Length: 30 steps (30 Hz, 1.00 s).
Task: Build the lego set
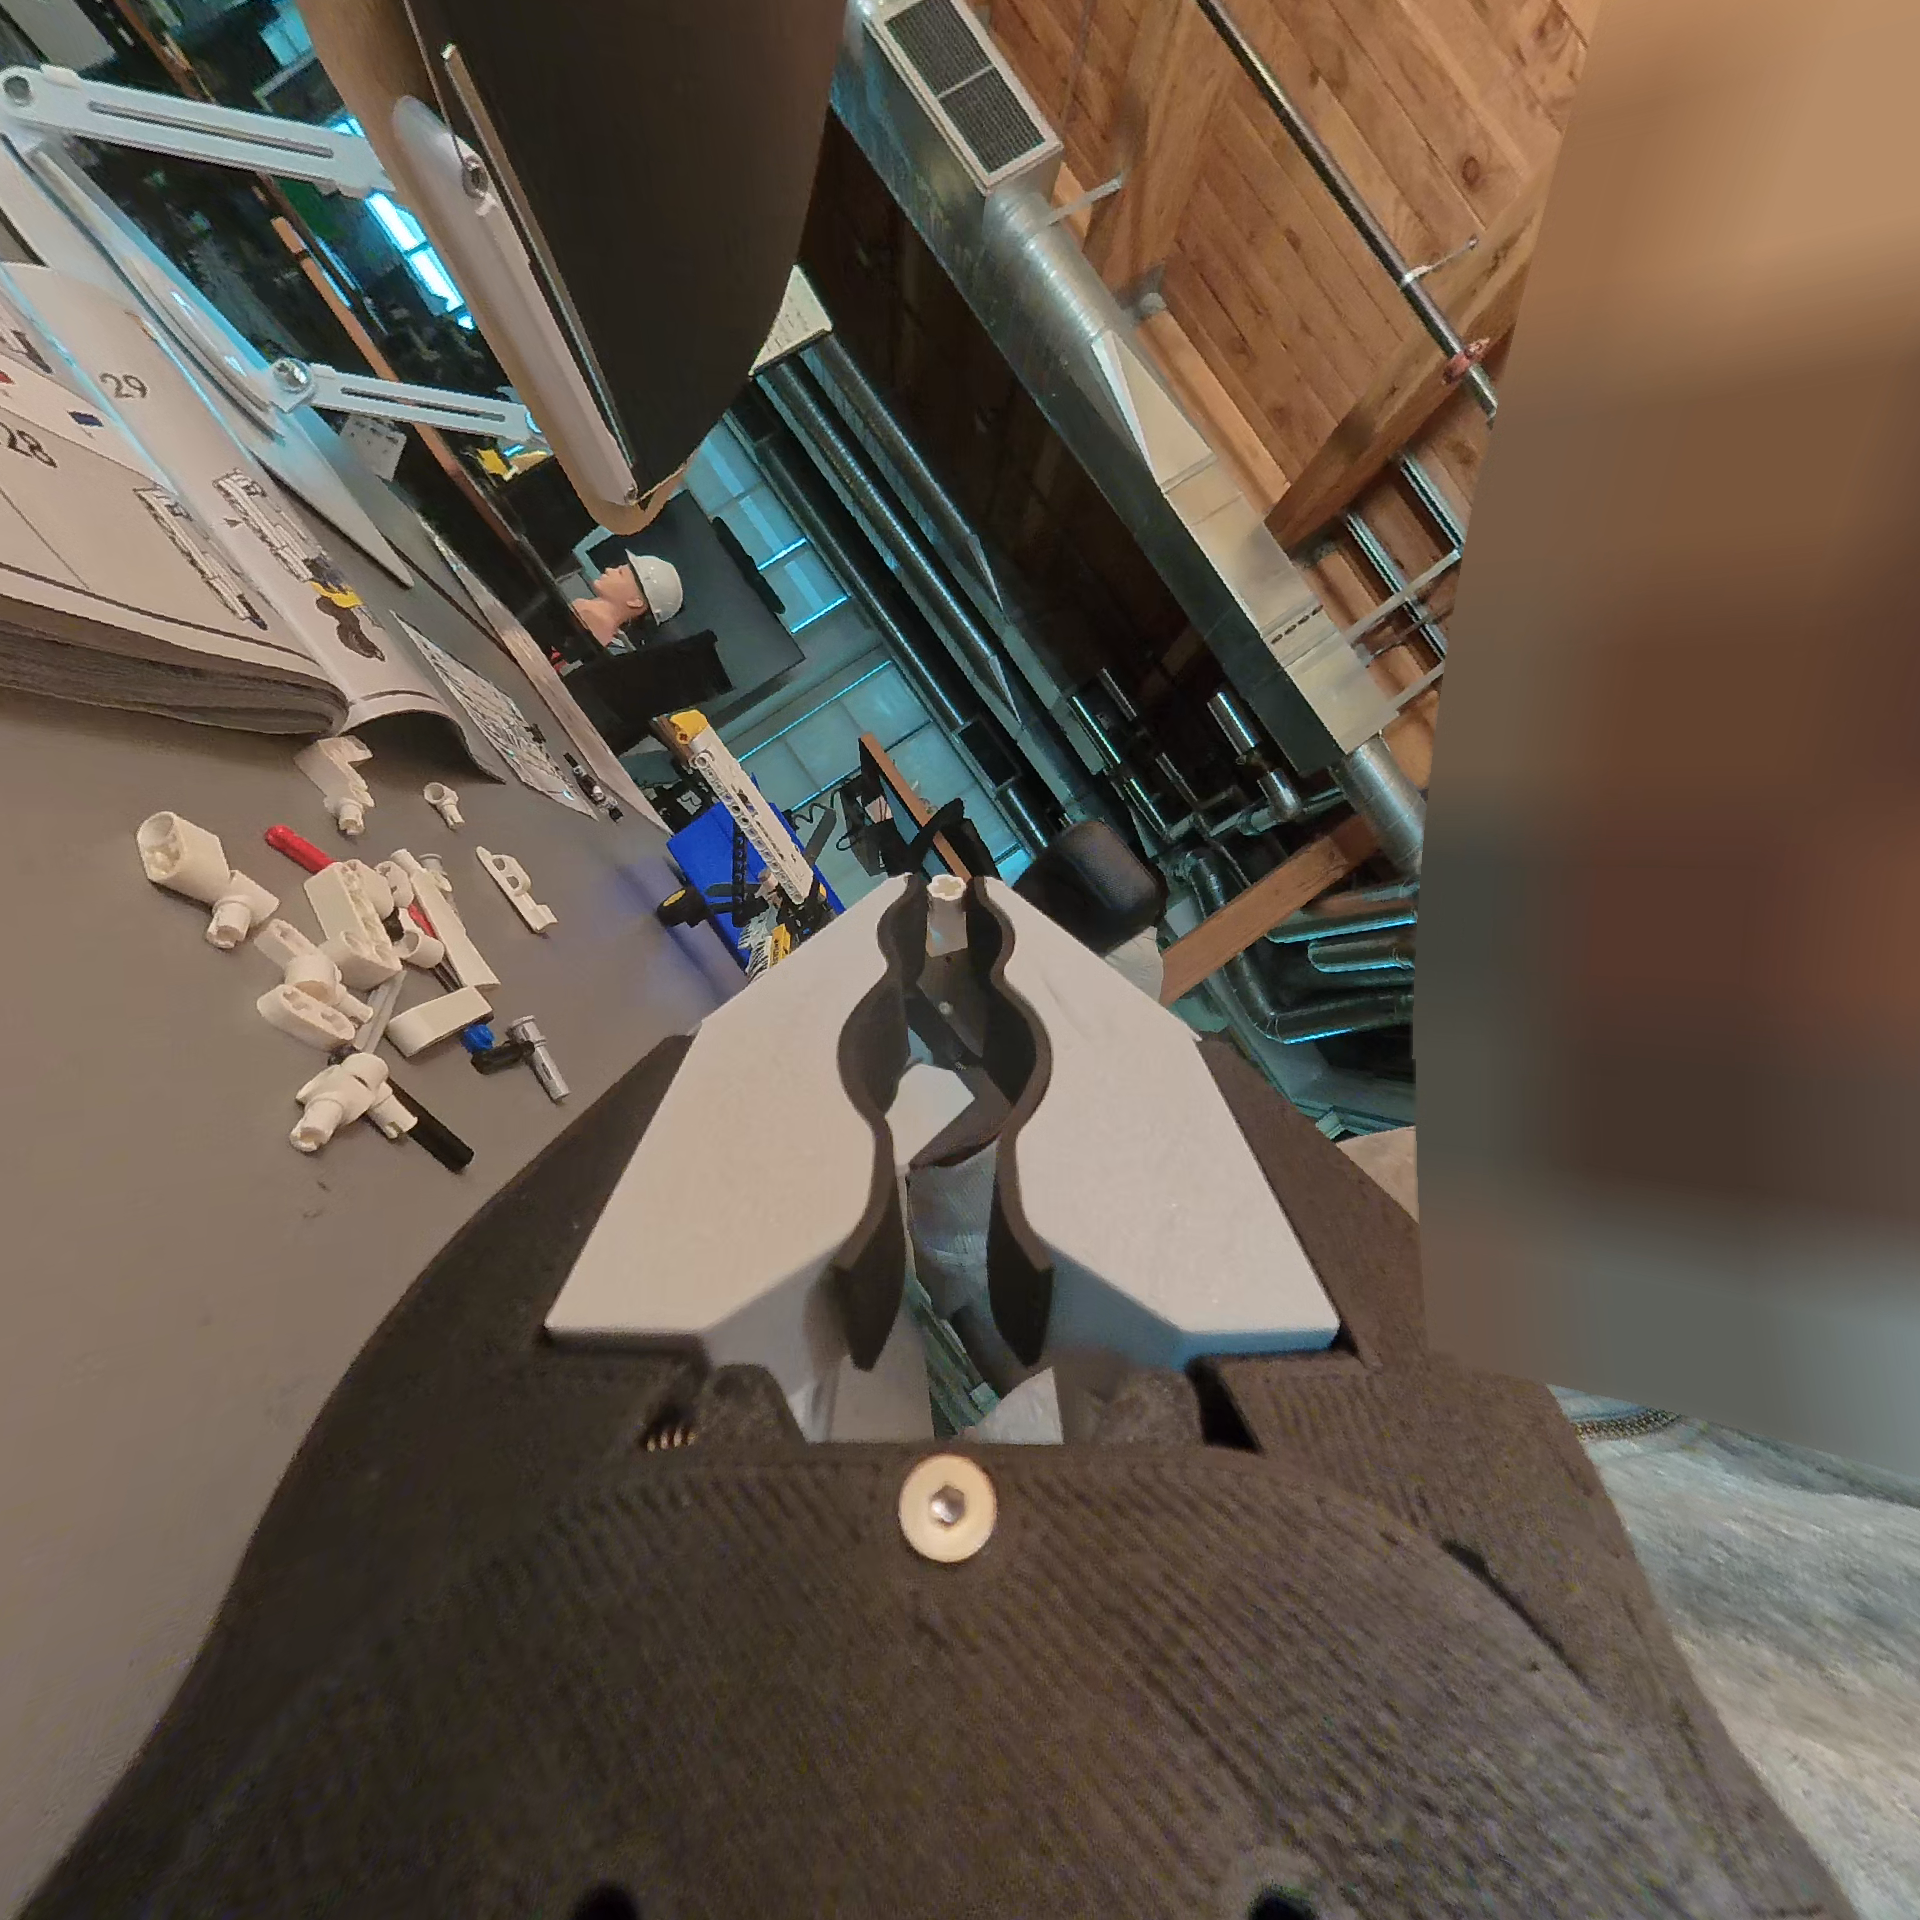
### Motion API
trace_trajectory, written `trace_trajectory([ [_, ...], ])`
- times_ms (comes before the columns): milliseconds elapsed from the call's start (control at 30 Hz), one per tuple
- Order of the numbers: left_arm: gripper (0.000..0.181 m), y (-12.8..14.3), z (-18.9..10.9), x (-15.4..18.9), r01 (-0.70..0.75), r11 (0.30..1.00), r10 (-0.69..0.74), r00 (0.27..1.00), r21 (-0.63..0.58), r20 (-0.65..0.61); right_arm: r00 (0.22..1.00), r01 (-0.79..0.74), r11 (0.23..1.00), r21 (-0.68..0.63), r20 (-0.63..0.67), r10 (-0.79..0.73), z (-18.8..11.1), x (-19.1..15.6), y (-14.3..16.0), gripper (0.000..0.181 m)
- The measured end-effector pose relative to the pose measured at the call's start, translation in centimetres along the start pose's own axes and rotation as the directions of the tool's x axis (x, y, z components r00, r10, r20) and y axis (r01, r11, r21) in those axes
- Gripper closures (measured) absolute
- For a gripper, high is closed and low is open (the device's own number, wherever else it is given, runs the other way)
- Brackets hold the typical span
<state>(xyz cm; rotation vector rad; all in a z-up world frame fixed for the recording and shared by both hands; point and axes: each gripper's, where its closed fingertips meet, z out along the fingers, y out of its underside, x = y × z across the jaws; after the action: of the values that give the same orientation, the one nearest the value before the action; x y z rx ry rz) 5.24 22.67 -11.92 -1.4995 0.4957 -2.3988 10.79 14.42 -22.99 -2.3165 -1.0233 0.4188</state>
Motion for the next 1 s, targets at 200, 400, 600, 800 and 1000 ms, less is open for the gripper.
trace_trajectory([
  [200, 0.176, 0.0, 0.0, 0.0, -0.001, 1.0, 0.001, 1.0, -0.002, 0.002, 0.983, 0.181, 0.983, -0.031, 0.004, -0.181, 0.6, -0.4, -0.2, 0.16],
  [400, 0.176, 0.1, 0.1, 0.0, -0.001, 1.0, 0.001, 1.0, -0.003, 0.003, 0.985, 0.161, 0.987, -0.005, 0.064, -0.16, 1.0, -1.3, -0.4, 0.177],
  [600, 0.176, 0.2, 0.1, -0.1, -0.009, 1.0, 0.009, 1.0, -0.009, 0.016, 0.998, -0.053, 0.992, 0.111, -0.029, 0.057, 0.5, 0.2, -2.1, 0.177],
  [800, 0.176, 0.9, 0.5, -0.6, -0.101, 0.993, 0.106, 0.99, -0.057, 0.093, 0.874, -0.485, 0.74, 0.466, 0.258, 0.411, -2.9, 0.2, -9.3, 0.178],
  [1000, 0.176, 1.8, 1.1, -0.4, -0.33, 0.931, 0.355, 0.916, -0.154, 0.187, 0.833, -0.553, 0.708, 0.439, 0.275, 0.48, -2.3, -0.3, -10.5, 0.178],
])
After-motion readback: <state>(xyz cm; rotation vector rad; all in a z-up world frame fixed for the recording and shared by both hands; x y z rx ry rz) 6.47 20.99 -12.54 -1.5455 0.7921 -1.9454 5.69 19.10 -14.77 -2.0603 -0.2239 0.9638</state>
